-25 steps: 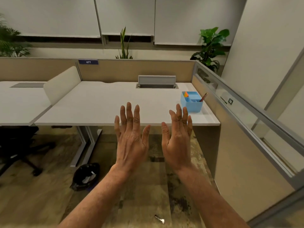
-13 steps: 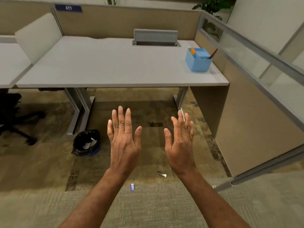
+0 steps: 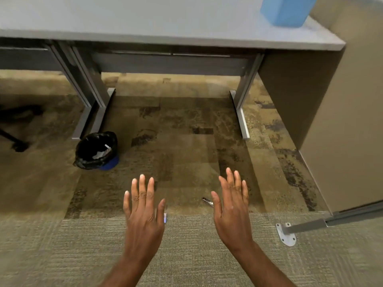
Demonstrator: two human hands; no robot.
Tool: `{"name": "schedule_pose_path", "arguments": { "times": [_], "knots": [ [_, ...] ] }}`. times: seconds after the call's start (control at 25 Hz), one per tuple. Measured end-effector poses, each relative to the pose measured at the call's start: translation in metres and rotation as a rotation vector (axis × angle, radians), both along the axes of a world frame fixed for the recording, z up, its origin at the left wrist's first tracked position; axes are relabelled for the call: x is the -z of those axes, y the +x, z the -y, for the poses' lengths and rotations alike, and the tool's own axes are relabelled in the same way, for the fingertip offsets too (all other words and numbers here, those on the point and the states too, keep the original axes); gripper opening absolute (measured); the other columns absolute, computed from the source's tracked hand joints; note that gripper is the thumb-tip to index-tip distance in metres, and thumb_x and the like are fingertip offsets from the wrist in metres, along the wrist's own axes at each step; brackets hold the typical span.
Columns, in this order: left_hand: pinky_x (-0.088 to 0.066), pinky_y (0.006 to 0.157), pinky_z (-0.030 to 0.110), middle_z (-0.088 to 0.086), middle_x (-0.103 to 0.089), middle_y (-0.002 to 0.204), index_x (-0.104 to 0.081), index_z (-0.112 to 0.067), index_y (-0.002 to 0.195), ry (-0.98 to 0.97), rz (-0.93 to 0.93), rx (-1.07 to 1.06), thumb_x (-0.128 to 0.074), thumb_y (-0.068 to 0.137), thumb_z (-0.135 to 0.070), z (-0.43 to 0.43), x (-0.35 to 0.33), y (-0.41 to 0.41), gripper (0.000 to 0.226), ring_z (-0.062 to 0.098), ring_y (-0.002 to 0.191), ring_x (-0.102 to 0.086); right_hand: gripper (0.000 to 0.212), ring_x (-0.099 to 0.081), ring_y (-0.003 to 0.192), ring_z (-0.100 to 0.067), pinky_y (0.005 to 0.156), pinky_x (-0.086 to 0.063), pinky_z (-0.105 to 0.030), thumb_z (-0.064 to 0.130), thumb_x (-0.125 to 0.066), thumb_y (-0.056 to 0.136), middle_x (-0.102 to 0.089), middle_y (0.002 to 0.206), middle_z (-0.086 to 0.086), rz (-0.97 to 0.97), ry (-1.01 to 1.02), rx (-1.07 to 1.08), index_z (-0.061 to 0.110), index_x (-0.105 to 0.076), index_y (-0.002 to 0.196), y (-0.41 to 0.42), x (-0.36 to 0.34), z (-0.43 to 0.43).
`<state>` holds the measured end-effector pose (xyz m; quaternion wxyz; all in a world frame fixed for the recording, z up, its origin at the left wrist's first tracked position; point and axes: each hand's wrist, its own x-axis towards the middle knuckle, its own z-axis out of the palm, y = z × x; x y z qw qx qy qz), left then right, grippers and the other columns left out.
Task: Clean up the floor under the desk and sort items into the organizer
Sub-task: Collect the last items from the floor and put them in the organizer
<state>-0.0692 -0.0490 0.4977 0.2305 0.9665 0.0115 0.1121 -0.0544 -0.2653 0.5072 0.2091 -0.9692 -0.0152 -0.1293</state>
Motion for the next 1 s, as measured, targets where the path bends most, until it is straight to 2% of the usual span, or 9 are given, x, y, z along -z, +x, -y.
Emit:
{"name": "schedule_pose_path", "arguments": {
  "times": [0.28, 0.44, 0.6, 0.76, 0.88, 0.96, 1.0],
  "knots": [
    [-0.009, 0.123, 0.052, 0.006, -0.011, 0.168, -0.024, -0.015, 0.157, 0.084, -0.077, 0.043, -0.031, 0.102, -0.039, -0.018, 0.235, 0.013, 0.060, 0.021, 0.156, -0.003, 0.050, 0.002, 0.154, -0.016, 0.123, -0.014, -0.049, 0.034, -0.034, 0.106, -0.012, 0.165, -0.002, -0.105, -0.067, 0.018, 0.014, -0.032, 0.151, 0.020, 0.221, 0.007],
    [-0.011, 0.124, 0.050, 0.008, -0.019, 0.166, -0.033, -0.013, 0.153, 0.139, -0.102, 0.048, -0.031, 0.101, -0.040, -0.023, 0.350, 0.020, 0.059, 0.021, 0.156, -0.006, 0.052, 0.005, 0.153, -0.014, 0.124, -0.008, -0.046, 0.038, -0.026, 0.106, -0.009, 0.166, 0.000, -0.171, -0.104, 0.039, 0.016, -0.027, 0.153, 0.025, 0.337, 0.012],
    [-0.012, 0.124, 0.049, 0.010, -0.026, 0.163, -0.046, -0.013, 0.145, 0.128, -0.185, -0.073, -0.031, 0.100, -0.045, -0.029, 0.430, 0.024, 0.058, 0.023, 0.155, -0.010, 0.055, 0.008, 0.153, -0.013, 0.125, -0.002, -0.043, 0.042, -0.019, 0.104, -0.005, 0.166, 0.001, -0.228, -0.113, 0.073, 0.019, -0.024, 0.154, 0.029, 0.413, 0.013],
    [-0.017, 0.121, 0.054, 0.012, -0.037, 0.158, -0.056, -0.018, 0.137, 0.094, -0.254, -0.130, -0.051, 0.098, -0.037, -0.035, 0.493, 0.030, 0.044, 0.026, 0.152, -0.021, 0.056, 0.012, 0.152, -0.015, 0.124, 0.007, -0.038, 0.042, -0.019, 0.105, 0.002, 0.166, 0.001, -0.290, -0.121, 0.094, 0.019, -0.014, 0.155, 0.041, 0.469, 0.014],
    [-0.028, 0.111, 0.058, 0.013, -0.060, 0.140, -0.065, -0.017, 0.126, 0.133, -0.325, -0.150, -0.069, 0.087, -0.032, -0.035, 0.524, 0.042, 0.042, 0.032, 0.137, -0.048, 0.054, 0.010, 0.152, -0.018, 0.125, 0.004, -0.040, 0.038, -0.022, 0.105, 0.001, 0.166, -0.001, -0.318, -0.133, 0.108, 0.019, -0.017, 0.155, 0.055, 0.504, 0.016],
    [-0.037, 0.097, 0.054, 0.011, -0.073, 0.116, -0.070, -0.015, 0.118, 0.108, -0.345, -0.175, -0.078, 0.079, -0.029, -0.032, 0.537, 0.051, 0.042, 0.031, 0.111, -0.065, 0.053, 0.005, 0.153, -0.021, 0.125, 0.001, -0.042, 0.036, -0.025, 0.105, -0.003, 0.166, -0.004, -0.336, -0.140, 0.120, 0.017, -0.021, 0.154, 0.066, 0.523, 0.019],
    [-0.038, 0.093, 0.051, 0.008, -0.075, 0.110, -0.069, -0.016, 0.119, 0.081, -0.362, -0.195, -0.078, 0.079, -0.032, -0.030, 0.541, 0.056, 0.044, 0.028, 0.102, -0.067, 0.053, 0.004, 0.153, -0.022, 0.125, 0.000, -0.043, 0.035, -0.026, 0.105, -0.003, 0.166, -0.005, -0.351, -0.133, 0.134, 0.016, -0.022, 0.154, 0.071, 0.531, 0.021]
  ]
}}
